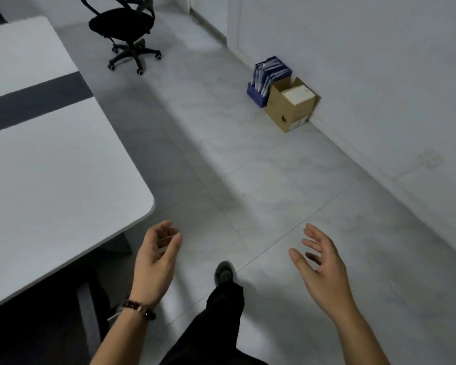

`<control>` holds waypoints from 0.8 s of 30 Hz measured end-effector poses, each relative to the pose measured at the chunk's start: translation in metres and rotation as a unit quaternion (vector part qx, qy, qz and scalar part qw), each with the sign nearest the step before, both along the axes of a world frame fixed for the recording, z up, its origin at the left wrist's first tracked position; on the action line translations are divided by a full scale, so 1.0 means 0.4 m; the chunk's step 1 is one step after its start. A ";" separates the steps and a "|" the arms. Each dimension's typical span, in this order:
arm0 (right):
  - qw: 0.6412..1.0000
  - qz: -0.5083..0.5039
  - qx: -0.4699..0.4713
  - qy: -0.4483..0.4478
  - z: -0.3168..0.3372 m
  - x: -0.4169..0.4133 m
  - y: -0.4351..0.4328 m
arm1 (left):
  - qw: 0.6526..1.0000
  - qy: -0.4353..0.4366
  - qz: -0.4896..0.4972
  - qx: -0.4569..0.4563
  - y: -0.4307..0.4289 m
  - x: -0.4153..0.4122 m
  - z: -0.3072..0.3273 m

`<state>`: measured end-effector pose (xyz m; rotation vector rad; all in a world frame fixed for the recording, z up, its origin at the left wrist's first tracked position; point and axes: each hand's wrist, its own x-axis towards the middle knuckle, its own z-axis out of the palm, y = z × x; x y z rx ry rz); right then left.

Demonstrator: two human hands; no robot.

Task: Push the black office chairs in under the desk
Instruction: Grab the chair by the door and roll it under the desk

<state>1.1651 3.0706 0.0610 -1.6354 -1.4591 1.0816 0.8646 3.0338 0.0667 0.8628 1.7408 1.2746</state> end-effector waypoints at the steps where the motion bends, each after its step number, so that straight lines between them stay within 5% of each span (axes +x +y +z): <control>1: 1.000 -0.002 -0.003 -0.006 -0.004 -0.008 0.076 | 1.000 0.000 -0.005 -0.006 0.078 -0.010 -0.010; 10: 0.999 -0.020 0.028 -0.001 0.105 -0.088 0.747 | 0.996 0.066 -0.060 0.010 0.784 -0.113 0.100; 16: 1.000 0.008 0.012 0.008 0.018 -0.178 1.163 | 0.994 0.086 -0.059 -0.023 1.164 -0.194 0.039; 24: 0.988 0.155 0.001 -0.014 0.027 -0.432 1.930 | 0.994 0.092 0.032 -0.050 1.747 -0.393 0.073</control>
